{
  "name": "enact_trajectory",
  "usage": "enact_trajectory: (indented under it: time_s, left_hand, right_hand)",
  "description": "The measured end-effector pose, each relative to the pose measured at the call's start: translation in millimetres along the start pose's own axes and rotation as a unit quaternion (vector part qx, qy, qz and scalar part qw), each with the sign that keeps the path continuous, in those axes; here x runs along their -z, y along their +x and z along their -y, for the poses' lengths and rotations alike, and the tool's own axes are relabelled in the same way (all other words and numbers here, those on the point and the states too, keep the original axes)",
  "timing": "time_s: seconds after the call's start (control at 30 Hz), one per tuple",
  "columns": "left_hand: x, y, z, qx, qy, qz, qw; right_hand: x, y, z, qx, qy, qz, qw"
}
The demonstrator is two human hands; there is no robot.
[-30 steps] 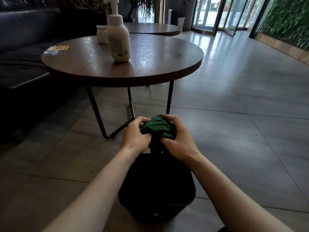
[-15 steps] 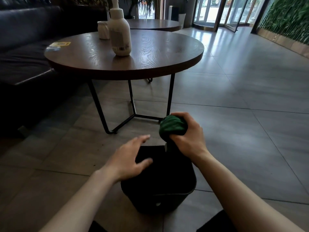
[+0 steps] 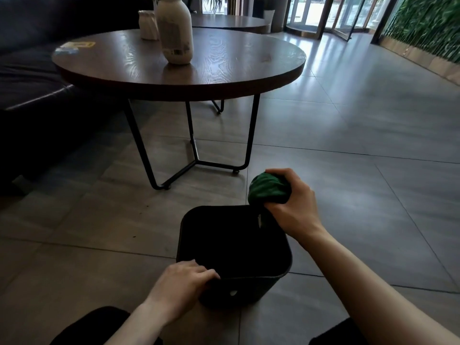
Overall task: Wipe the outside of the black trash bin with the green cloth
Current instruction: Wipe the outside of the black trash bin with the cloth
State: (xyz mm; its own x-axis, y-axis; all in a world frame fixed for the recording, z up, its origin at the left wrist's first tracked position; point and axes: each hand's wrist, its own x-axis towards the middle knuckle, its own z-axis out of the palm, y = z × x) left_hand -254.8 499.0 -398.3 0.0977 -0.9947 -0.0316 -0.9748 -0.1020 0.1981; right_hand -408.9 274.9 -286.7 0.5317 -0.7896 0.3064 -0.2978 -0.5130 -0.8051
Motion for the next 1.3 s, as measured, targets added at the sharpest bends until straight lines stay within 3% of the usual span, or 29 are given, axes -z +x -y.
enact_trajectory:
  time_s: [0.37,0.6,0.83,1.1,1.3]
  left_hand:
    - [29,83,36,0.089,-0.098,-0.071,0.989]
    - [-4,88,64,0.137,-0.072,-0.186,0.970]
    - [-11,86,80,0.050,-0.001,-0.099,0.994]
    - [-13,102,89,0.046,0.056,-0.101,0.992]
    - [-16,109,93,0.039,0.038,-0.099,0.994]
  right_hand:
    - [17,2,-11,0.014,0.007,-0.015,1.000]
    - [-1,-6,-28,0.010,0.027,-0.020,0.999]
    - [-50,-28,-52,0.023,0.001,-0.031,0.999]
    - [-106,-53,-89,0.171,-0.145,-0.069,0.972]
    - [-172,-60,-114,0.229,-0.298,0.038,0.926]
